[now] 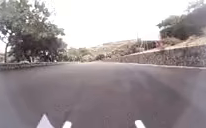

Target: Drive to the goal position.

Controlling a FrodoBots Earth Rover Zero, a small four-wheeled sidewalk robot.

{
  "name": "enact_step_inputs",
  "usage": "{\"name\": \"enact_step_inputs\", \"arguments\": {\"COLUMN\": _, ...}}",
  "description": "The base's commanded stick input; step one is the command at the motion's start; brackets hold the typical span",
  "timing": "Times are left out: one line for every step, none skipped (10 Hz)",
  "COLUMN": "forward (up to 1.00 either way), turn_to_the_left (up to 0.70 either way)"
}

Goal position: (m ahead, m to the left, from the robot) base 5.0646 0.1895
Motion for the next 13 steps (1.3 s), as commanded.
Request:
{"name": "enact_step_inputs", "arguments": {"forward": 0.70, "turn_to_the_left": 0.00}}
{"name": "enact_step_inputs", "arguments": {"forward": 0.70, "turn_to_the_left": 0.00}}
{"name": "enact_step_inputs", "arguments": {"forward": 0.70, "turn_to_the_left": 0.00}}
{"name": "enact_step_inputs", "arguments": {"forward": 0.70, "turn_to_the_left": 0.00}}
{"name": "enact_step_inputs", "arguments": {"forward": 0.70, "turn_to_the_left": 0.00}}
{"name": "enact_step_inputs", "arguments": {"forward": 0.70, "turn_to_the_left": 0.00}}
{"name": "enact_step_inputs", "arguments": {"forward": 0.70, "turn_to_the_left": 0.00}}
{"name": "enact_step_inputs", "arguments": {"forward": 0.70, "turn_to_the_left": 0.00}}
{"name": "enact_step_inputs", "arguments": {"forward": 0.70, "turn_to_the_left": 0.00}}
{"name": "enact_step_inputs", "arguments": {"forward": 0.70, "turn_to_the_left": 0.00}}
{"name": "enact_step_inputs", "arguments": {"forward": 0.70, "turn_to_the_left": 0.00}}
{"name": "enact_step_inputs", "arguments": {"forward": 0.70, "turn_to_the_left": 0.00}}
{"name": "enact_step_inputs", "arguments": {"forward": 0.70, "turn_to_the_left": 0.00}}
